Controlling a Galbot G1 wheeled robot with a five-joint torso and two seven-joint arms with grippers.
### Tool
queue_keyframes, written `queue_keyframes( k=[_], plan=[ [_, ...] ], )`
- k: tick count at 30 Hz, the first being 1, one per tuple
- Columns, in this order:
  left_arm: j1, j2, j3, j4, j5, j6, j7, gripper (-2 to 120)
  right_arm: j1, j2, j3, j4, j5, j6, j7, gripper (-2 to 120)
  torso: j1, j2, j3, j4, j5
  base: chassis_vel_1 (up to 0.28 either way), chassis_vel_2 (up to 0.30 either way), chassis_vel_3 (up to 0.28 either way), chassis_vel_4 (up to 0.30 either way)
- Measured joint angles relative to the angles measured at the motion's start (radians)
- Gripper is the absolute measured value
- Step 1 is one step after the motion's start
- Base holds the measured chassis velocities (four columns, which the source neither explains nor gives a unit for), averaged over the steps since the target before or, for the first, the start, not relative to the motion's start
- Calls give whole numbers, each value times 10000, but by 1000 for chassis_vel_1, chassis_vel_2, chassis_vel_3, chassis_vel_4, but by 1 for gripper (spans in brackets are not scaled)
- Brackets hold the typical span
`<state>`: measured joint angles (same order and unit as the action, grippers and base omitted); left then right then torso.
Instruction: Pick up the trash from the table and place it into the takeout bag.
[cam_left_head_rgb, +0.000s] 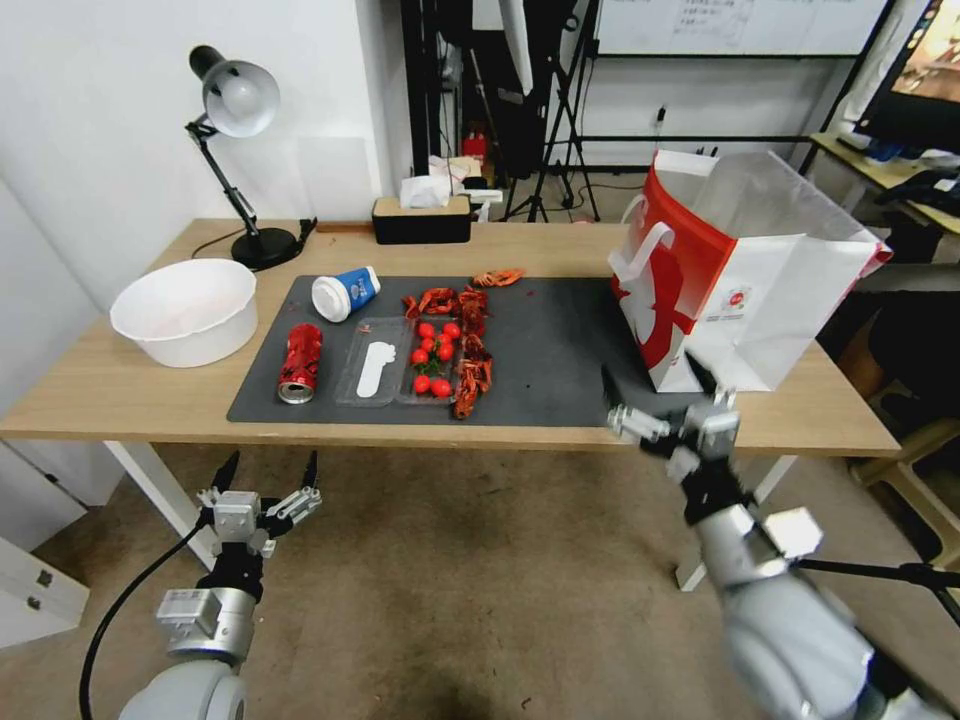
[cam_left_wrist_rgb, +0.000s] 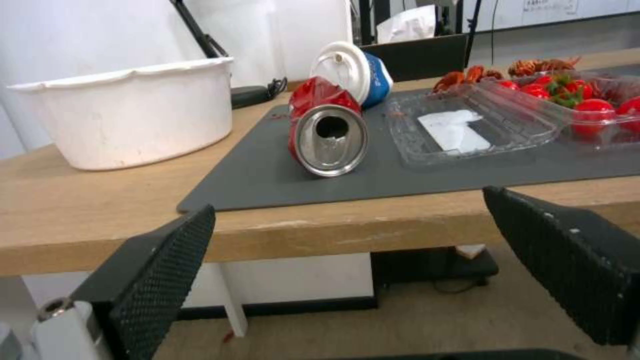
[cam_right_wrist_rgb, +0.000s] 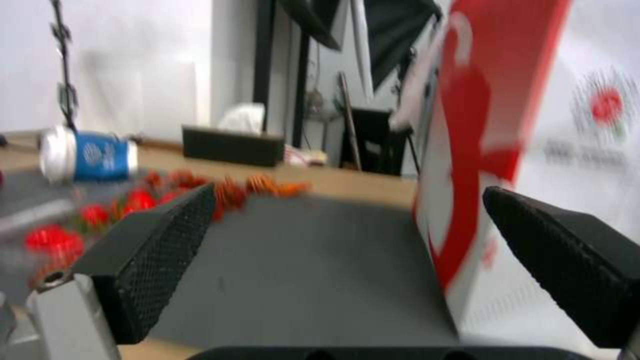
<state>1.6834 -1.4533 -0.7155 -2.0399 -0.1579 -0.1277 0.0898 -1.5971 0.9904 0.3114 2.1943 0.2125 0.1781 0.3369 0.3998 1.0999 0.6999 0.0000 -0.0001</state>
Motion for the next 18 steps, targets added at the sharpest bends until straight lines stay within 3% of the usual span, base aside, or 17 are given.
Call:
queue_keyframes(
  k=[5, 18],
  plan=[
    [0, 1, 1, 9, 0, -10, 0, 100, -598, 310, -228, -437, -389, 407, 512, 100, 0, 0, 1, 0, 1, 0, 0, 0, 0],
    [45, -12, 21, -9, 23, -10, 0, 100, -631, 528, -283, -1016, -357, 904, 596, 100, 3, 0, 0, 1, 1, 0, 0, 0, 0]
  ],
)
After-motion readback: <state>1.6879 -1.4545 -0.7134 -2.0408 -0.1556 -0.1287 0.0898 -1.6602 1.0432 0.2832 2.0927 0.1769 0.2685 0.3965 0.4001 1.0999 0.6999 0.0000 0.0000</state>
